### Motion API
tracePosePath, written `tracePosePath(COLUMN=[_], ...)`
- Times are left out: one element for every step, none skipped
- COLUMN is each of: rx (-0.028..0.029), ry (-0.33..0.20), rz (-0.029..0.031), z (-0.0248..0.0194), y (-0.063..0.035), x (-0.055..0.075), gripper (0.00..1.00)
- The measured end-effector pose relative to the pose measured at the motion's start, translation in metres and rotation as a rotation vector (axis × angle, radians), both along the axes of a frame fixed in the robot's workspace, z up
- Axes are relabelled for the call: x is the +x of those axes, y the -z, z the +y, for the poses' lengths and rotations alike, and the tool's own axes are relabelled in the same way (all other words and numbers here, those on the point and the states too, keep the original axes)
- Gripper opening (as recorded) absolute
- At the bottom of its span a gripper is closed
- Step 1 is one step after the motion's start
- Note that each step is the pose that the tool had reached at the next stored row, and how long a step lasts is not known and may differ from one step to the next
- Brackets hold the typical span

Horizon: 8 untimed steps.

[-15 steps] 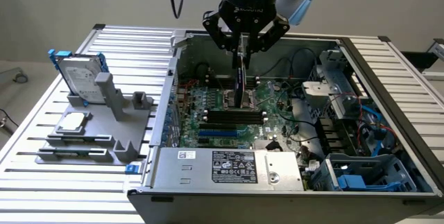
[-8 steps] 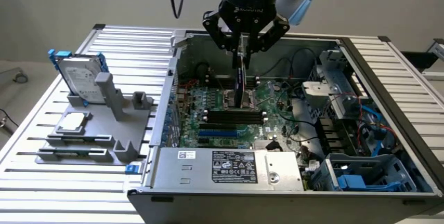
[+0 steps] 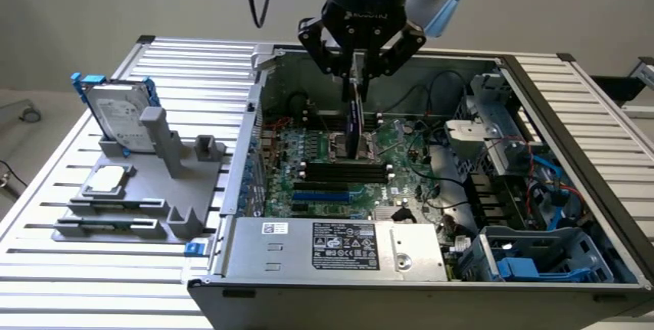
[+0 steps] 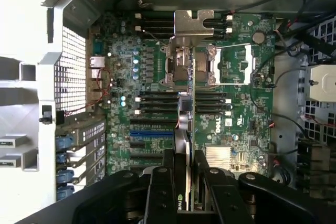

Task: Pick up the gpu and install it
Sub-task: 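Insert the gpu into the slot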

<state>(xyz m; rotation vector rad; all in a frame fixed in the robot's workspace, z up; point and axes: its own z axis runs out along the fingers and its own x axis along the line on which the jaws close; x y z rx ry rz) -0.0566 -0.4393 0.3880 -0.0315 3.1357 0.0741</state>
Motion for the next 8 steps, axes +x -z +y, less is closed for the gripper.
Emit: tracePosePath(rx=[0.0000,0.0001,0.0000,0.0001,0.0001,0.0001,0.0001,0.0001], ry=[-0.018,-0.037,-0.055,-0.073,-0.091,-0.109,-0.128,-0.146], rz=[0.0000,0.0000,0.0000,0.0000,0.0000,0.0000,0.0000,0.0000], z=[0.0000,0.0000,0.0000,0.0000,0.0000,0.0000,0.0000,0.0000], y=[0.0003,0.0007,0.0010,0.0014,0.0017,0.0020,0.0023,0.0026], x=[0.0000,0.0000,0.0001,0.0000,0.0000,0.0000,0.0001,0.0000], gripper=[0.26,0.26,0.26,0.26,0.26,0.26,0.26,0.26])
